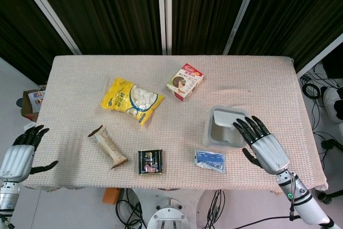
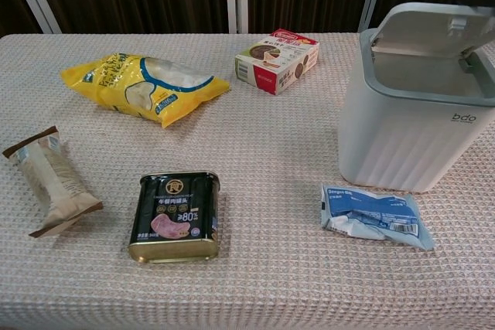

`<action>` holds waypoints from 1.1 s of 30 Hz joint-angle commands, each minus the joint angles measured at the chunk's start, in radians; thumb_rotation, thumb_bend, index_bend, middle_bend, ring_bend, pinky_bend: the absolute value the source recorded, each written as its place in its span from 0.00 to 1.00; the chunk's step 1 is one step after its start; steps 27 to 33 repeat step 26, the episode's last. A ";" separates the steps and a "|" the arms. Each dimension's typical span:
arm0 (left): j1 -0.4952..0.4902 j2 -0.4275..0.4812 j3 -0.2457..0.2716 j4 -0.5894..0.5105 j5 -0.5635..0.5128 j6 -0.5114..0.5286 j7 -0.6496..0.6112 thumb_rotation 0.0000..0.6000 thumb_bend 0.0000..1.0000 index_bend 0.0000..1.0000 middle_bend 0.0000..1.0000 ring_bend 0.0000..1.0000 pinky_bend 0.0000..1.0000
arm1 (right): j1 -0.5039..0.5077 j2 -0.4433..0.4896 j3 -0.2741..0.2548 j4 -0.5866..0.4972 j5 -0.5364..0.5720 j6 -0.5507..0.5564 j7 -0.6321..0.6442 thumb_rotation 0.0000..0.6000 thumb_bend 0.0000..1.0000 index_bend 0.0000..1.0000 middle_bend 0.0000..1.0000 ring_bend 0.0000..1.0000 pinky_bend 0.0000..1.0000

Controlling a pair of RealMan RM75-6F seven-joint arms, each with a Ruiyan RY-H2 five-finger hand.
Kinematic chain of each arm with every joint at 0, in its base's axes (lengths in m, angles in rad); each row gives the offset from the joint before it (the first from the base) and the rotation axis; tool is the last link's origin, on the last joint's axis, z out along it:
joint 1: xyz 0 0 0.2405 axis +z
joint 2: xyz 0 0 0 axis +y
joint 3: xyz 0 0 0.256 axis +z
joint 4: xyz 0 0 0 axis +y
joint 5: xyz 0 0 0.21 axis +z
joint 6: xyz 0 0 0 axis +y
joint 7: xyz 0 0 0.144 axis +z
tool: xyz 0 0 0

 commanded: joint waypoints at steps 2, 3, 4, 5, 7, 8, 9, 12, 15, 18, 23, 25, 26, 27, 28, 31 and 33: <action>0.003 0.003 0.002 -0.004 0.003 0.005 0.003 0.77 0.03 0.16 0.10 0.09 0.21 | -0.035 -0.032 0.025 0.103 -0.061 0.182 0.168 1.00 0.29 0.00 0.00 0.00 0.00; 0.004 0.003 0.002 -0.005 0.004 0.007 0.004 0.76 0.03 0.15 0.10 0.09 0.21 | -0.046 -0.036 0.029 0.123 -0.055 0.209 0.191 1.00 0.29 0.00 0.00 0.00 0.00; 0.006 0.004 0.003 -0.006 0.005 0.010 0.004 0.76 0.03 0.15 0.10 0.09 0.21 | -0.061 -0.040 0.033 0.149 -0.045 0.242 0.222 1.00 0.29 0.00 0.00 0.00 0.00; 0.007 0.005 0.003 -0.006 0.006 0.012 0.004 0.76 0.03 0.15 0.10 0.09 0.21 | -0.073 -0.041 0.036 0.169 -0.036 0.267 0.246 1.00 0.29 0.00 0.00 0.00 0.00; 0.011 0.008 0.004 -0.007 0.007 0.018 0.004 0.76 0.03 0.16 0.10 0.09 0.21 | -0.103 -0.044 0.039 0.221 -0.013 0.316 0.292 1.00 0.29 0.00 0.00 0.00 0.00; 0.012 0.009 0.005 -0.008 0.008 0.020 0.004 0.75 0.03 0.16 0.10 0.09 0.21 | -0.116 -0.044 0.039 0.245 -0.003 0.332 0.309 1.00 0.30 0.00 0.00 0.00 0.00; 0.014 0.010 0.006 -0.009 0.009 0.022 0.004 0.76 0.03 0.16 0.10 0.09 0.21 | -0.129 -0.043 0.036 0.269 0.010 0.342 0.325 1.00 0.30 0.00 0.00 0.00 0.00; 0.020 0.013 0.010 -0.010 0.015 0.032 0.005 0.76 0.03 0.16 0.10 0.09 0.21 | -0.172 -0.043 0.023 0.351 0.055 0.356 0.366 1.00 0.30 0.00 0.00 0.00 0.00; 0.029 0.012 0.015 -0.007 0.021 0.043 0.005 0.76 0.03 0.15 0.10 0.09 0.21 | -0.212 -0.043 0.004 0.416 0.110 0.330 0.392 1.00 0.30 0.00 0.00 0.00 0.00; 0.039 0.007 0.018 0.003 0.027 0.059 0.000 0.76 0.03 0.15 0.10 0.09 0.21 | -0.242 -0.040 -0.015 0.452 0.165 0.276 0.402 1.00 0.30 0.00 0.00 0.00 0.00; 0.050 -0.002 0.019 0.021 0.044 0.087 -0.010 0.76 0.03 0.13 0.09 0.09 0.21 | -0.264 -0.019 -0.014 0.441 0.270 0.162 0.366 1.00 0.29 0.00 0.00 0.00 0.00; 0.053 -0.005 0.020 0.023 0.051 0.094 -0.012 0.76 0.03 0.13 0.09 0.09 0.21 | -0.264 0.004 -0.012 0.410 0.307 0.113 0.318 1.00 0.29 0.00 0.00 0.00 0.00; 0.054 -0.006 0.021 0.023 0.055 0.097 -0.015 0.76 0.03 0.13 0.09 0.09 0.21 | -0.263 0.013 -0.012 0.397 0.316 0.096 0.301 1.00 0.29 0.00 0.00 0.00 0.00; 0.054 -0.006 0.021 0.023 0.055 0.097 -0.015 0.76 0.03 0.13 0.09 0.09 0.21 | -0.263 0.013 -0.012 0.397 0.316 0.096 0.301 1.00 0.29 0.00 0.00 0.00 0.00; 0.054 -0.006 0.021 0.023 0.055 0.097 -0.015 0.76 0.03 0.13 0.09 0.09 0.21 | -0.263 0.013 -0.012 0.397 0.316 0.096 0.301 1.00 0.29 0.00 0.00 0.00 0.00; 0.054 -0.006 0.021 0.023 0.055 0.097 -0.015 0.76 0.03 0.13 0.09 0.09 0.21 | -0.263 0.013 -0.012 0.397 0.316 0.096 0.301 1.00 0.29 0.00 0.00 0.00 0.00; 0.054 -0.006 0.021 0.023 0.055 0.097 -0.015 0.76 0.03 0.13 0.09 0.09 0.21 | -0.263 0.013 -0.012 0.397 0.316 0.096 0.301 1.00 0.29 0.00 0.00 0.00 0.00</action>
